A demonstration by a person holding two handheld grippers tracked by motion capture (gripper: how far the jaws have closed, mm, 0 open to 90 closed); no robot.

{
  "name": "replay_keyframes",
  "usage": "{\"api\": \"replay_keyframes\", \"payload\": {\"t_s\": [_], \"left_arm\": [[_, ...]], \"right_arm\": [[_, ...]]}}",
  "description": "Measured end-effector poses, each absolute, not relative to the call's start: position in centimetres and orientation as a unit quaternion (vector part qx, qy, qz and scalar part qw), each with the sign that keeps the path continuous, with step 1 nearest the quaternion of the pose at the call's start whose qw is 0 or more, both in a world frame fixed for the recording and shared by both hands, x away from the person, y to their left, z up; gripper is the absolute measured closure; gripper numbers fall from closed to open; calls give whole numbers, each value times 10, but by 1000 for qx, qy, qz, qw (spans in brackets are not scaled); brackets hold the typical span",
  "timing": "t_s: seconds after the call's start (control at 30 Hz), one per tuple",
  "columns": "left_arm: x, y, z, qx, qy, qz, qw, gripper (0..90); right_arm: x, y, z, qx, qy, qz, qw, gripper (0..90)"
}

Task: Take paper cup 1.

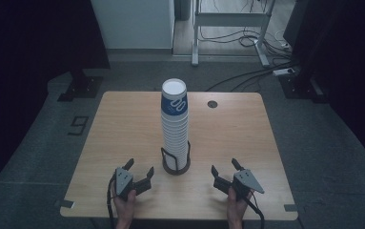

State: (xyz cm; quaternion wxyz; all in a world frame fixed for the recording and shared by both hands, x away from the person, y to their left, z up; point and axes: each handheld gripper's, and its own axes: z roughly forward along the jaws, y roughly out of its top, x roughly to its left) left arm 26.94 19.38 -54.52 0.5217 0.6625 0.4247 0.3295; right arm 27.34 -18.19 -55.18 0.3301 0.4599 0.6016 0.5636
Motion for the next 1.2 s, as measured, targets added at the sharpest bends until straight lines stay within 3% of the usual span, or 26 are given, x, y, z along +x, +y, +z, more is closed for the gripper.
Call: {"api": "replay_keyframes", "payload": {"t_s": [0.3, 0.47, 0.8, 1.2], "left_arm": [[269, 195, -545, 667, 417, 324, 526, 143], [269, 196, -545, 671, 406, 315, 535, 142], [270, 197, -545, 677, 396, 305, 541, 149], [270, 199, -545, 680, 388, 292, 549, 144]], "right_arm": [[276, -182, -552, 468, 604, 559, 323, 135], [277, -180, -551, 451, 622, 561, 309, 219], [276, -173, -529, 414, 641, 578, 289, 169], [279, -171, -490, 366, 649, 619, 251, 180]]}}
